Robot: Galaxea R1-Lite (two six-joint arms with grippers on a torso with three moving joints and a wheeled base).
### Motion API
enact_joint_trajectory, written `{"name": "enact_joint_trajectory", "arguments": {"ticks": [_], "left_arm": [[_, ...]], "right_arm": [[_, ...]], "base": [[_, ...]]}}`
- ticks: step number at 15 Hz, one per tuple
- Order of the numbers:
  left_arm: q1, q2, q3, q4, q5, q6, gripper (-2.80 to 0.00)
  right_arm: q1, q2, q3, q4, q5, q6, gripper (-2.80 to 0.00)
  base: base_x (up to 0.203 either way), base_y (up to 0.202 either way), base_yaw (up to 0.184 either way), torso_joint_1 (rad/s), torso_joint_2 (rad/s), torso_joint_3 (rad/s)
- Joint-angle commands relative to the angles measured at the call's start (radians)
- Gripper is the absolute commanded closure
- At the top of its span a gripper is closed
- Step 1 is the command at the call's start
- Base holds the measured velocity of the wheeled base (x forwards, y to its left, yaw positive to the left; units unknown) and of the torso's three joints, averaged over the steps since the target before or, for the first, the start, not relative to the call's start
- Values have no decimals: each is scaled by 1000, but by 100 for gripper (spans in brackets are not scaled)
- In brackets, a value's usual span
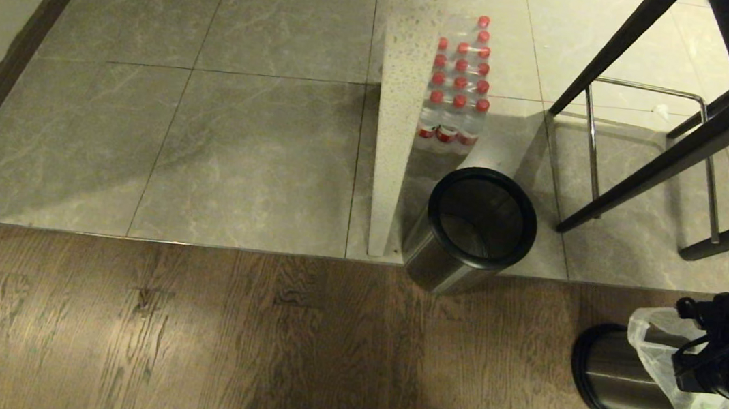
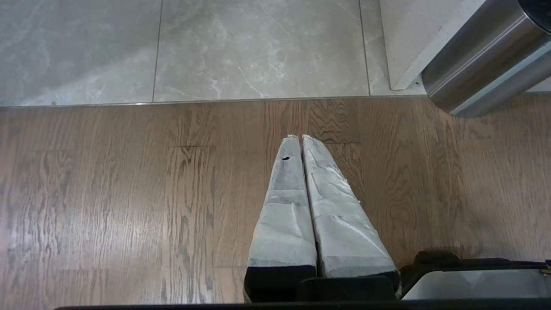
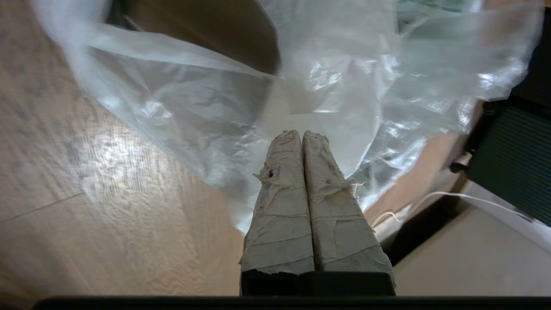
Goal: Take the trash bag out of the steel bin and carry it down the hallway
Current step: Pick up the trash bag
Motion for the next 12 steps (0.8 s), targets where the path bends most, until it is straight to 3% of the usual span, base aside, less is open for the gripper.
{"name": "enact_joint_trajectory", "arguments": {"ticks": [1, 7, 12], "left_arm": [[0, 1, 0, 0, 2, 0, 0], [0, 1, 0, 0, 0, 0, 0], [0, 1, 0, 0, 2, 0, 0]], "right_arm": [[-20, -8, 1, -5, -1, -15, 0], [-78, 33, 21, -10, 0, -10, 0], [-122, 105, 30, -29, 11, 80, 0]], "base": [[0, 0, 0, 0, 0, 0], [0, 0, 0, 0, 0, 0], [0, 0, 0, 0, 0, 0]]}}
